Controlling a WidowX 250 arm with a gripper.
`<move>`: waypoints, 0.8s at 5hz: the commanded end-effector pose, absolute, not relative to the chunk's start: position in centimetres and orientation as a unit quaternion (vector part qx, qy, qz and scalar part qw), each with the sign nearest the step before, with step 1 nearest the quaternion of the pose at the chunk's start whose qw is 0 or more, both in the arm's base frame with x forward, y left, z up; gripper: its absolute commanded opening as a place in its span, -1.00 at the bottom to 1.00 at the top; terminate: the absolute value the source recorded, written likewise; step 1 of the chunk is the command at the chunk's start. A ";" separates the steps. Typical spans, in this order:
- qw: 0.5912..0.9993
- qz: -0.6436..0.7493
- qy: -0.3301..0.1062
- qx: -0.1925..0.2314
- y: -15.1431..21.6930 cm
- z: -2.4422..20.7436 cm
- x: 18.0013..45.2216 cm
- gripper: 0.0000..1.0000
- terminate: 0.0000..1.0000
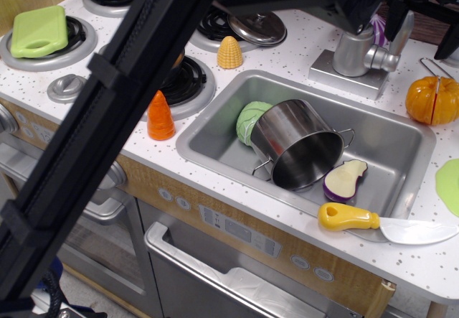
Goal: Turn lever vertical to front
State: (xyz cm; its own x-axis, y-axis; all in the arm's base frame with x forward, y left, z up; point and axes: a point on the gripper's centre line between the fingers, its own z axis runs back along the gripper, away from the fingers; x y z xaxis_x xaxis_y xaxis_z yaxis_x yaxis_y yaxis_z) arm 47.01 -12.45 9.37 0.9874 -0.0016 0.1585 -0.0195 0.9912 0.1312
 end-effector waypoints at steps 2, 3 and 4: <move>0.990 -0.006 -0.124 0.072 -12.2 9.9 47.3 1.00 -1.00; 0.984 -0.005 -0.154 0.090 -12.2 11.3 47.7 1.00 -1.00; 0.975 -0.013 -0.186 0.119 -12.2 12.7 48.1 1.00 -1.00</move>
State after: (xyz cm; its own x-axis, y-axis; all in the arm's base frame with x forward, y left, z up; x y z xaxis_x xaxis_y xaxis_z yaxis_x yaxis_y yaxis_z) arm 47.99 -11.88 7.25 0.9638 -0.0915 0.2503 0.0152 0.9566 0.2911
